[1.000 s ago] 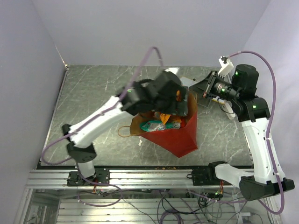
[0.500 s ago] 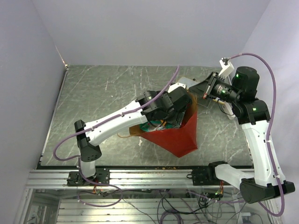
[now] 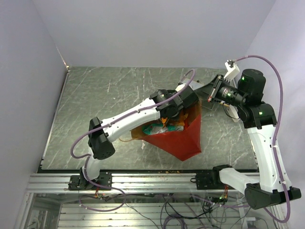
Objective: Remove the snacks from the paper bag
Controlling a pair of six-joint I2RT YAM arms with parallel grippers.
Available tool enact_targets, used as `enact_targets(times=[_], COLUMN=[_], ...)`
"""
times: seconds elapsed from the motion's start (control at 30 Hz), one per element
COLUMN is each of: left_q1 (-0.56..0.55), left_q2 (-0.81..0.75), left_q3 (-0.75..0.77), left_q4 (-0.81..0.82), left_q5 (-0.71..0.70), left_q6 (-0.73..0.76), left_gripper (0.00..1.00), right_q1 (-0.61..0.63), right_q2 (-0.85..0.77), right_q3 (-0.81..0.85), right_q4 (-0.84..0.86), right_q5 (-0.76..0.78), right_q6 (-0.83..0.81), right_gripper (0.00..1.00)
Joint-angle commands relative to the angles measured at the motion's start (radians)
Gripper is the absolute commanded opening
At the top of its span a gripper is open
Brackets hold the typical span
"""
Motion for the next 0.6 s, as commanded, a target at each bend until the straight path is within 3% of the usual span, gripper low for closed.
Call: enact_targets(times=[0.0, 0.07, 0.17, 0.4, 0.57], left_q1=[0.017, 0.017, 0.017, 0.017, 0.018], left_q2=[-0.001, 0.003, -0.038, -0.301, -0.397], left_q3=[0.083, 0.146, 0.192, 0.089, 0.193], left_q4=[-0.03, -0.071, -0.096, 0.02, 0.023], left_q5=[-0.026, -0.014, 0.054, 0.207, 0.262], left_q6=[0.079, 0.084, 0.08, 0.018, 0.02], left_gripper=[0.19, 0.08, 0.07, 0.07, 0.07], right_q1=[-0.001, -0.001, 0.0, -0.001, 0.0], right_q2=[-0.038, -0.031, -0.009, 0.012, 0.001], right_q3=[0.021, 0.024, 0.045, 0.09, 0.086], right_q4=[0.055, 0.054, 0.031, -0.011, -0.02], right_q5=[-0.02, -0.026, -0.027, 0.012, 0.052], right_q6=[-0.003, -0.009, -0.029, -0.084, -0.097], right_gripper=[0.0, 0.0, 0.0, 0.0, 0.0])
